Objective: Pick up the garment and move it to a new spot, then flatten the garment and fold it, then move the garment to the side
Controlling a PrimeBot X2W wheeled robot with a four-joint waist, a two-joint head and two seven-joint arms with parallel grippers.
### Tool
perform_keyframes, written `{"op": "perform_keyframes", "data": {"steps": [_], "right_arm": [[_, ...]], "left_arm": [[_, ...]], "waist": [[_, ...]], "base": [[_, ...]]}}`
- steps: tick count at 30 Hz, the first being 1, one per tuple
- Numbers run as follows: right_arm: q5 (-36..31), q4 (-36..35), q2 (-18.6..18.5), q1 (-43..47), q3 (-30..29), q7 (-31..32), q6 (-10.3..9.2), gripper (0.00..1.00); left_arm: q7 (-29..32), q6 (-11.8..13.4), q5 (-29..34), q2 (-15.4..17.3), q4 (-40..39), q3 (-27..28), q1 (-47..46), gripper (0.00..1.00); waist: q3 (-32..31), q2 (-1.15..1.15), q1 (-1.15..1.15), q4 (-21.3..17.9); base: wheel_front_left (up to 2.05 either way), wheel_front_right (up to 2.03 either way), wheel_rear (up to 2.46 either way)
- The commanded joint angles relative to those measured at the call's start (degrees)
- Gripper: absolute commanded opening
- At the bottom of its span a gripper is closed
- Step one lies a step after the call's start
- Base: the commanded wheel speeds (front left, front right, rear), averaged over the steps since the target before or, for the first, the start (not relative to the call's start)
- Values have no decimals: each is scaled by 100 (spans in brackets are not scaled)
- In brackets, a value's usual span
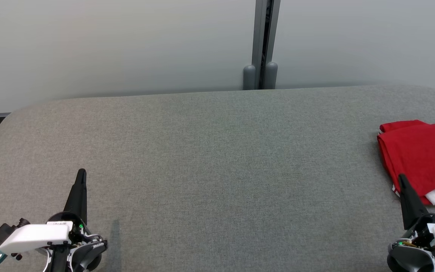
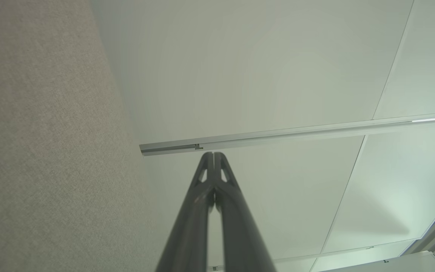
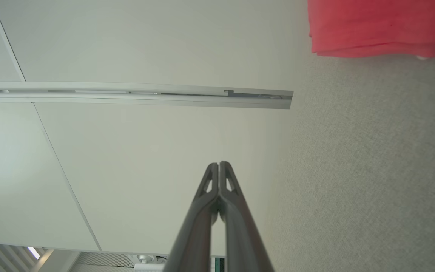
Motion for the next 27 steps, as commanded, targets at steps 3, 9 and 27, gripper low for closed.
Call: {"op": "perform_keyframes", "data": {"steps": [3,9,27], "right_arm": [[-22,26,-14,-53,-11,15,2,0],[-21,26,-14,-53,-12,17,2,0],[-24,27,-14,-53,-14,21,2,0]], "left_arm": [[23,-27,-8,13,-2,31,-100,0],[24,-27,-8,12,-2,31,-100,0],[25,-27,-6,12,-2,32,-101,0]], "waist": [[0,0,0,0],[0,0,0,0],[0,0,0,0]], "base": [[0,0,0],[0,0,0],[0,0,0]]}}
